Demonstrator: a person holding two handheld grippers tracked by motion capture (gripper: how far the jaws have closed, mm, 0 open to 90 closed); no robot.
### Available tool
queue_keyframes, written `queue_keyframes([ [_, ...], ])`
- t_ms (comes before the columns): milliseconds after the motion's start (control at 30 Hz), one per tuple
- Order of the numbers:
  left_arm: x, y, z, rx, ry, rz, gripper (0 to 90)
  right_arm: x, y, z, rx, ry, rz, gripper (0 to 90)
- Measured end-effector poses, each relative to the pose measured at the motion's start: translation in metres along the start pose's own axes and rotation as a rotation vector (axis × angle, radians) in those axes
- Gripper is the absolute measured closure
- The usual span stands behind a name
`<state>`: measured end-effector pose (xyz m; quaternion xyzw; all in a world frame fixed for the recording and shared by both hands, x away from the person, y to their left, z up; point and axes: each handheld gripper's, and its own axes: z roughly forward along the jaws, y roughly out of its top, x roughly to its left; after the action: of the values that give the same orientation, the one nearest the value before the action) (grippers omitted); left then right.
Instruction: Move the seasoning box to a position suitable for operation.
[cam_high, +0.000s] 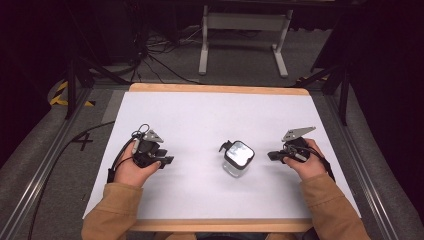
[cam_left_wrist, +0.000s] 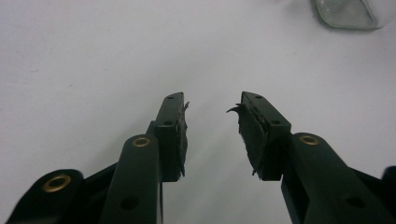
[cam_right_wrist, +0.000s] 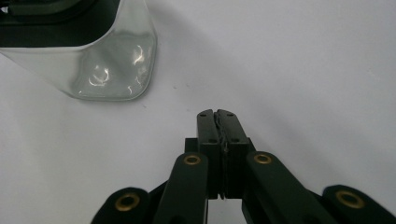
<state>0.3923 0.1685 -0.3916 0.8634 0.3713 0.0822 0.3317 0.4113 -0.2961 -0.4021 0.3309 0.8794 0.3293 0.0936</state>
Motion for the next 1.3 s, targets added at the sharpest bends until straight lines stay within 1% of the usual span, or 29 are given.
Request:
queue_keyframes([
  [100, -0.001, 0.001, 0.000, 0.006, 0.007, -0.002, 61.5, 0.000, 0.000, 0.001, -0.007, 0.001, -0.003, 89.9],
  [133, -0.001, 0.001, 0.000, 0.007, 0.005, 0.007, 61.5, 0.000, 0.001, 0.001, -0.008, 0.002, -0.008, 89.9],
  [200, -0.002, 0.002, -0.001, 0.015, 0.004, 0.012, 61.5, 0.002, 0.003, 0.001, -0.014, 0.007, -0.009, 89.9],
  [233, -0.003, 0.002, -0.001, 0.008, -0.002, 0.009, 61.5, 0.002, 0.003, 0.002, -0.015, 0.006, -0.016, 89.9],
  [267, -0.003, 0.003, -0.002, 0.010, -0.001, 0.016, 61.4, 0.003, 0.004, 0.003, -0.016, 0.005, -0.020, 89.9],
  [300, -0.004, 0.003, -0.003, 0.003, -0.004, 0.015, 61.5, 0.003, 0.004, 0.003, -0.015, 0.008, -0.017, 89.9],
  [333, -0.005, 0.003, -0.003, 0.002, -0.011, 0.011, 61.6, 0.003, 0.005, 0.003, -0.021, 0.012, -0.017, 89.9],
  [400, -0.006, 0.003, -0.004, 0.000, -0.019, 0.015, 61.9, 0.004, 0.007, 0.003, -0.035, 0.025, -0.009, 89.9],
  [433, -0.008, 0.004, -0.005, 0.011, -0.028, 0.023, 62.5, 0.004, 0.008, 0.005, -0.043, 0.033, -0.012, 89.9],
  [500, -0.010, 0.005, -0.005, -0.002, -0.027, 0.031, 64.1, 0.008, 0.012, 0.008, -0.059, 0.056, -0.017, 90.0],
  [533, -0.012, 0.005, -0.005, -0.001, -0.032, 0.032, 64.2, 0.009, 0.014, 0.009, -0.065, 0.065, -0.022, 90.0],
  [567, -0.012, 0.006, -0.005, 0.003, -0.038, 0.034, 64.2, 0.011, 0.017, 0.011, -0.074, 0.067, -0.031, 90.0],
  [600, -0.013, 0.006, -0.005, -0.003, -0.039, 0.034, 64.2, 0.013, 0.019, 0.014, -0.078, 0.071, -0.037, 90.0],
  [667, -0.014, 0.006, -0.005, 0.000, -0.043, 0.032, 64.2, 0.017, 0.023, 0.020, -0.076, 0.056, -0.063, 90.0],
  [700, -0.014, 0.006, -0.005, 0.002, -0.044, 0.031, 64.2, 0.018, 0.024, 0.023, -0.076, 0.057, -0.071, 90.0],
  [767, -0.014, 0.005, -0.006, 0.006, -0.045, 0.031, 64.2, 0.020, 0.025, 0.030, -0.068, 0.068, -0.078, 90.0],
  [867, -0.014, 0.005, -0.006, 0.002, -0.046, 0.030, 64.2, 0.021, 0.025, 0.036, -0.061, 0.093, -0.069, 90.0],
  [933, -0.013, 0.005, -0.006, 0.003, -0.046, 0.032, 64.2, 0.022, 0.025, 0.037, -0.060, 0.109, -0.073, 90.0],
  [967, -0.012, 0.005, -0.006, 0.008, -0.050, 0.035, 64.2, 0.024, 0.025, 0.036, -0.057, 0.110, -0.078, 90.0],
  [1033, -0.013, 0.005, -0.005, 0.004, -0.055, 0.026, 64.2, 0.026, 0.025, 0.035, -0.049, 0.096, -0.081, 90.0],
  [1133, -0.013, 0.007, -0.005, 0.009, -0.054, 0.038, 64.2, 0.027, 0.023, 0.033, -0.039, 0.108, -0.076, 90.0],
  [1167, -0.013, 0.007, -0.003, -0.002, -0.057, 0.034, 64.2, 0.028, 0.022, 0.032, -0.036, 0.114, -0.077, 90.0],
  [1200, -0.013, 0.008, -0.003, 0.000, -0.060, 0.033, 64.2, 0.030, 0.021, 0.031, -0.034, 0.122, -0.080, 90.0],
  [1300, -0.013, 0.010, -0.002, -0.001, -0.063, 0.035, 64.2, 0.034, 0.021, 0.031, -0.028, 0.128, -0.093, 90.0],
])
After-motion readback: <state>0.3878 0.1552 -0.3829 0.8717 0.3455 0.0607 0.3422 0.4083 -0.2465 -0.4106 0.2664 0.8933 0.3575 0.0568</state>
